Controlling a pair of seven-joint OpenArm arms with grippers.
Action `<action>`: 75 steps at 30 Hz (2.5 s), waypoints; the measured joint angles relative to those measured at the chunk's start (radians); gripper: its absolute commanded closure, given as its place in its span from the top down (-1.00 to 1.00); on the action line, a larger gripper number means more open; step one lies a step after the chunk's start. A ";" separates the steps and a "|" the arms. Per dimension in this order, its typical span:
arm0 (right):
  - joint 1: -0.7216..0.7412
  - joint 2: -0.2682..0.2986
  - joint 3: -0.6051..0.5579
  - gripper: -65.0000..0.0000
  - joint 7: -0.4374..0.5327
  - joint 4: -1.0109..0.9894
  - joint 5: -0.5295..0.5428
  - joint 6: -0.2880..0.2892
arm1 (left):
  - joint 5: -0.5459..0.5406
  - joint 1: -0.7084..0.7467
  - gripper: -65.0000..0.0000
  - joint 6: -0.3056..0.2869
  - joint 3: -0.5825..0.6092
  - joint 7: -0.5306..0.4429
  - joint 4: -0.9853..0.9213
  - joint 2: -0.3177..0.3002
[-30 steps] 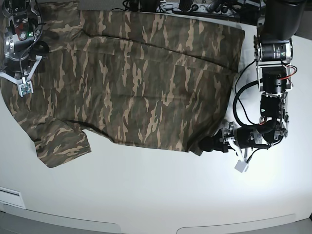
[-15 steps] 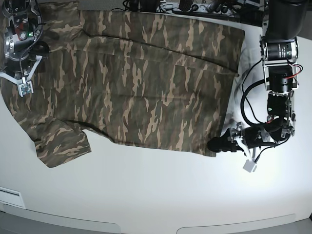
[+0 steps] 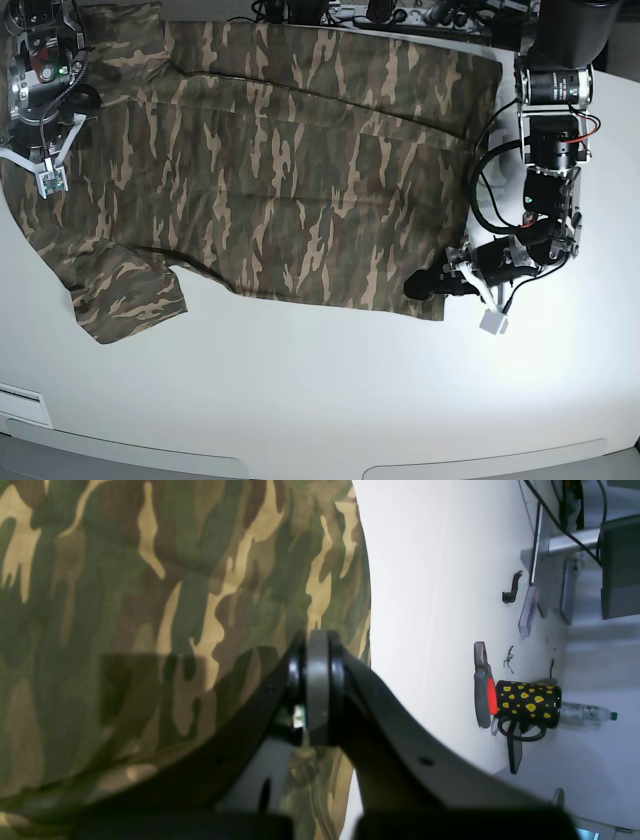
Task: Fold the T-shirt properly
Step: 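Move the right gripper to the sleeve-side hem corner and grasp it, then lift the hem with both grippers and fold it toward the collar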
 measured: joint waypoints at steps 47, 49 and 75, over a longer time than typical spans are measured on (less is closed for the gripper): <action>0.862 -0.006 0.008 0.11 0.054 -0.920 0.528 0.294 | 0.169 -0.046 -1.00 0.134 0.000 -0.019 0.000 0.038; 0.951 -0.005 0.019 0.11 0.048 -1.055 0.575 0.350 | 0.167 -0.045 -1.00 0.133 0.000 -0.018 0.000 0.038; 1.052 0.011 0.090 0.11 -0.058 -1.349 0.810 0.707 | 0.167 -0.045 -1.00 0.132 0.000 -0.018 0.001 0.038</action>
